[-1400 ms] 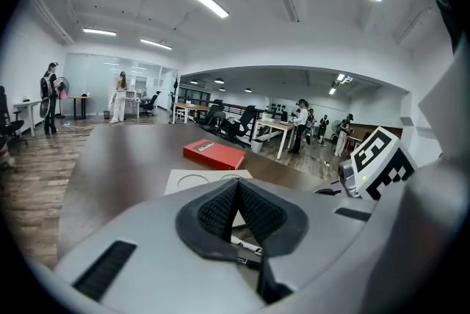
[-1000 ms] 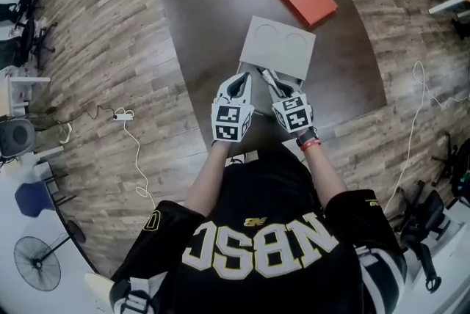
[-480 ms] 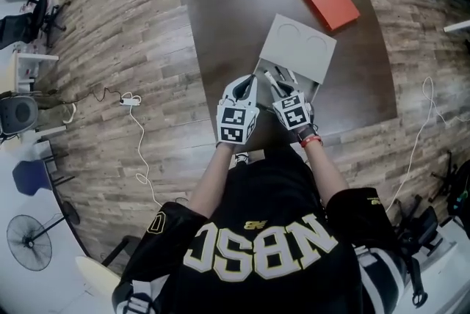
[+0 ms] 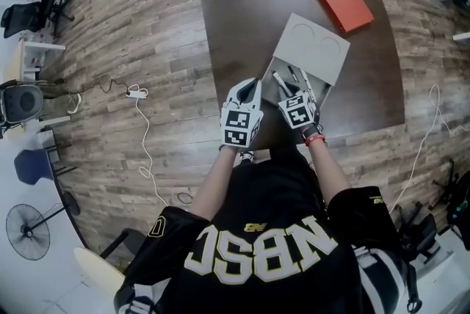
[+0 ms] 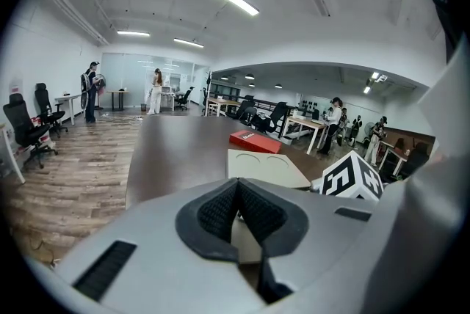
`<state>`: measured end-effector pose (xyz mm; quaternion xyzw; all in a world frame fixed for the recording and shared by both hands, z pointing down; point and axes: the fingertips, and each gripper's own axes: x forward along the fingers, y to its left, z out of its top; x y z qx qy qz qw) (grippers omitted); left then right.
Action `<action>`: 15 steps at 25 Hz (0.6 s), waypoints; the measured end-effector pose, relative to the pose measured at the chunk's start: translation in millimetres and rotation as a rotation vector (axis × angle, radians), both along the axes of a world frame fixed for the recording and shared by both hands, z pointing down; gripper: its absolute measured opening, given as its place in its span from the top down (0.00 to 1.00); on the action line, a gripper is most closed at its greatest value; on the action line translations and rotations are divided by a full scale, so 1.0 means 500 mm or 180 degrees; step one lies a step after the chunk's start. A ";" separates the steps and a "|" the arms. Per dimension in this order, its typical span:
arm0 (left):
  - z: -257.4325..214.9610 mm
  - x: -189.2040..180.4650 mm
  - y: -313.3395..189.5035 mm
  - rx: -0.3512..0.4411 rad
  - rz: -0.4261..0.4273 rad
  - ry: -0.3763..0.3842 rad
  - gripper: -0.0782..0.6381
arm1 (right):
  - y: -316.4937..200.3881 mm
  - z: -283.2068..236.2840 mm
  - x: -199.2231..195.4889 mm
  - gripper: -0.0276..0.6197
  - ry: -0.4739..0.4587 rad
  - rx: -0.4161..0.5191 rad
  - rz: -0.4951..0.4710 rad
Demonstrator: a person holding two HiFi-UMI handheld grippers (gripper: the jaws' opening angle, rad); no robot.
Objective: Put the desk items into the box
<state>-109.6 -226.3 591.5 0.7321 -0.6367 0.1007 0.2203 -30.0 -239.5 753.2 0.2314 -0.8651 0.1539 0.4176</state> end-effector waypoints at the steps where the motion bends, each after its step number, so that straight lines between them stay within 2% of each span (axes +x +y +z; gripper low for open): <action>1: 0.001 -0.001 0.001 -0.0004 0.0006 0.0000 0.87 | -0.001 0.002 0.001 0.84 0.0020 0.0003 -0.0001; 10: -0.003 -0.004 0.008 0.0016 0.0094 -0.0013 0.87 | -0.002 0.016 0.003 0.83 0.0128 0.0025 0.0030; 15: -0.014 -0.003 0.006 0.0076 0.0166 -0.0027 0.87 | -0.002 0.003 0.008 0.79 0.0095 0.0041 0.0097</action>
